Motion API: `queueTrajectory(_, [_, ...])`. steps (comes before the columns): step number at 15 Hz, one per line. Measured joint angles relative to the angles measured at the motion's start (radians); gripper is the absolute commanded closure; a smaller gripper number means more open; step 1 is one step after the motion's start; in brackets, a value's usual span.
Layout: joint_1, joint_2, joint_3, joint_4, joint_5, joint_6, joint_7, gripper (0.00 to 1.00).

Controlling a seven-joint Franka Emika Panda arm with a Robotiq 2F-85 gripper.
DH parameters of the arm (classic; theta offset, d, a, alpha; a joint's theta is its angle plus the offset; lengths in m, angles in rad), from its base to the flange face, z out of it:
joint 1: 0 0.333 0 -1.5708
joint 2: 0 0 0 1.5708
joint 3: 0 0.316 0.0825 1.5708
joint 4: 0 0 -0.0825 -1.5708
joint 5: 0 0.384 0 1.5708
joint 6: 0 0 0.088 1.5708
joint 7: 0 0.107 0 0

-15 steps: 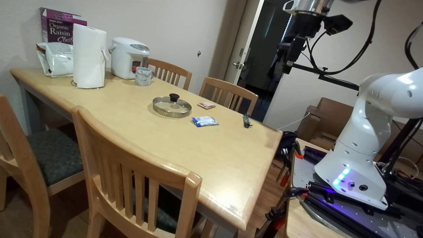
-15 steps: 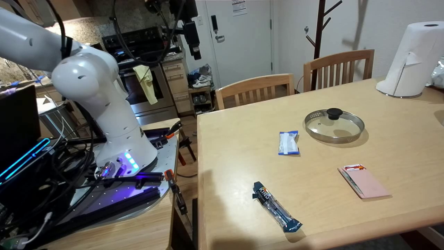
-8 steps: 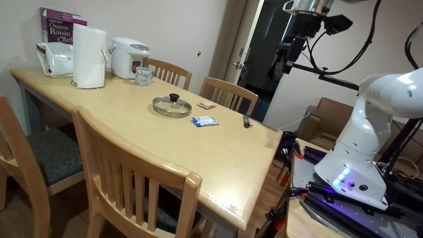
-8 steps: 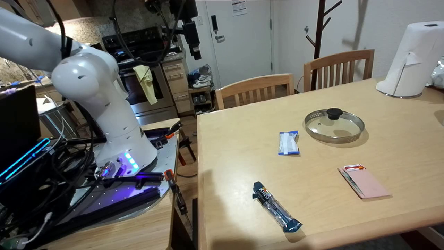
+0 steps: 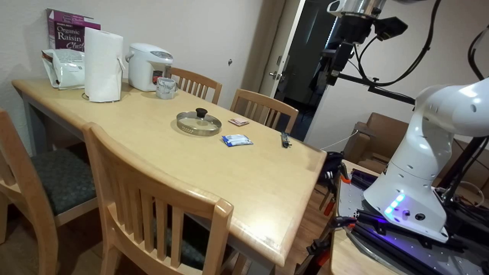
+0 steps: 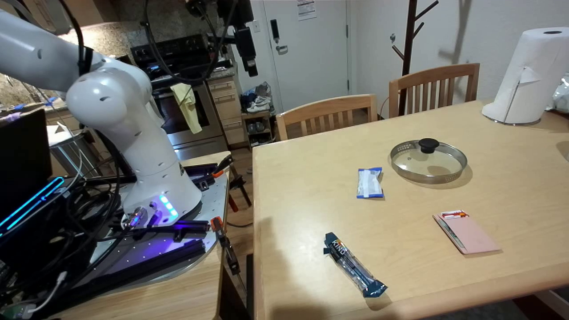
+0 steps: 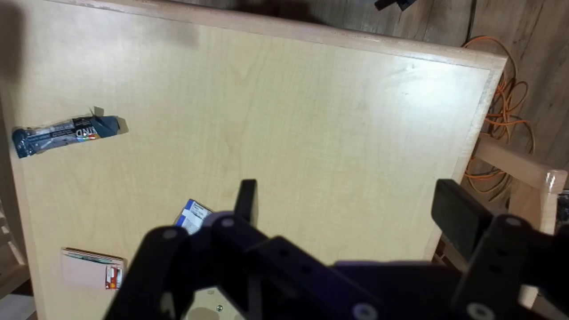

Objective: Place the glass lid on top of the white packet

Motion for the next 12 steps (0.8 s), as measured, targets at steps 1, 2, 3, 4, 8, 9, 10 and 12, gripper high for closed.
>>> queueTrajectory(1, [0.000, 0.000, 0.000, 0.001, 0.000, 0.000, 0.000, 0.00])
queueTrajectory(2, [0.000, 0.000, 0.000, 0.002, 0.000, 0.000, 0.000, 0.00])
queueTrajectory(3, [0.000, 0.000, 0.000, 0.004, -0.001, 0.000, 0.000, 0.00])
queueTrajectory(4, [0.000, 0.000, 0.000, 0.007, -0.001, 0.000, 0.000, 0.00])
queueTrajectory(8, [0.000, 0.005, -0.002, 0.018, -0.001, 0.000, 0.000, 0.00])
queueTrajectory(9, [-0.001, 0.010, -0.004, 0.023, -0.001, 0.000, 0.000, 0.00])
queueTrajectory(10, [-0.001, 0.016, -0.007, 0.030, -0.001, 0.000, 0.000, 0.00])
queueTrajectory(12, [-0.001, 0.036, -0.015, 0.049, -0.001, 0.000, -0.002, 0.00])
